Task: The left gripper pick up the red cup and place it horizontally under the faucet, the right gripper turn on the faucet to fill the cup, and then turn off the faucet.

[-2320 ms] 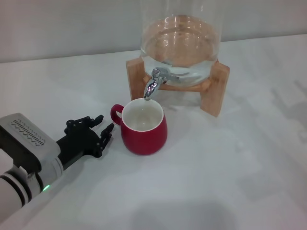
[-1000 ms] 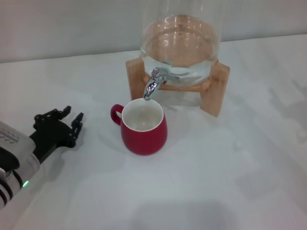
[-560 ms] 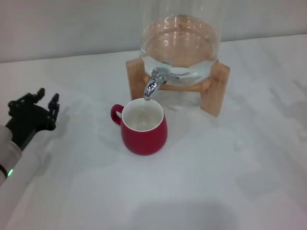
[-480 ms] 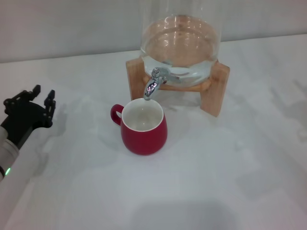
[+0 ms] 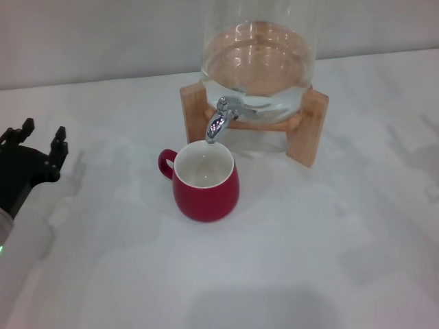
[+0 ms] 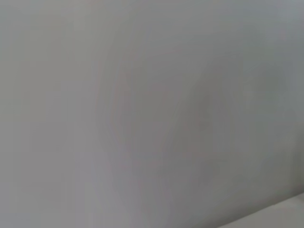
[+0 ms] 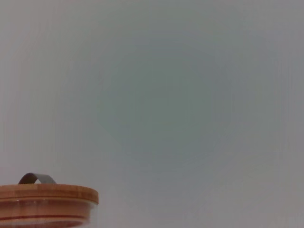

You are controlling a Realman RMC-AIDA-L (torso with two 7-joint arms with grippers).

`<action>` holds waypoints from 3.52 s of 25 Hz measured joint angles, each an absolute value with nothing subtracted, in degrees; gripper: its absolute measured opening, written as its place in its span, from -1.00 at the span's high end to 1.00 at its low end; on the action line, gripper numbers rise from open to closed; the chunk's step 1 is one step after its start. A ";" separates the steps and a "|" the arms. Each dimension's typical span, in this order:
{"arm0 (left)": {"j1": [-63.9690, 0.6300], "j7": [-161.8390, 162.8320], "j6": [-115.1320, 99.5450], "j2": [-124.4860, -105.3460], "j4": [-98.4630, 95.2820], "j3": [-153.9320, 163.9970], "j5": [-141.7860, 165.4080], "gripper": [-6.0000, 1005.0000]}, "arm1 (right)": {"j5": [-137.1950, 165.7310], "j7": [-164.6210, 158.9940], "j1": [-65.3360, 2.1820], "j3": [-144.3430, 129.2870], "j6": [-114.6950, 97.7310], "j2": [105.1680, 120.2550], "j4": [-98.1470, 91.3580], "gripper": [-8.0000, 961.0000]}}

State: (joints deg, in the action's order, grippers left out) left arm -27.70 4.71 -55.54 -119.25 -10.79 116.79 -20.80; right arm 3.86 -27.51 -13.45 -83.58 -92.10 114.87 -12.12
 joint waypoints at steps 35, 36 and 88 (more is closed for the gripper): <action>-16.02 -0.45 -75.06 -119.38 -9.70 105.71 -25.76 -0.75 | 3.98 -30.79 -14.20 -95.61 -92.02 115.05 -12.31 -0.65; -15.82 -0.43 -75.35 -119.38 -9.61 105.67 -26.58 -0.75 | 4.00 -30.93 -14.09 -96.33 -92.01 115.05 -12.20 -0.65; -15.03 -0.25 -74.79 -119.44 -9.31 106.26 -26.79 -0.75 | 4.04 -38.58 -20.46 -117.37 -77.77 115.31 -21.51 -0.65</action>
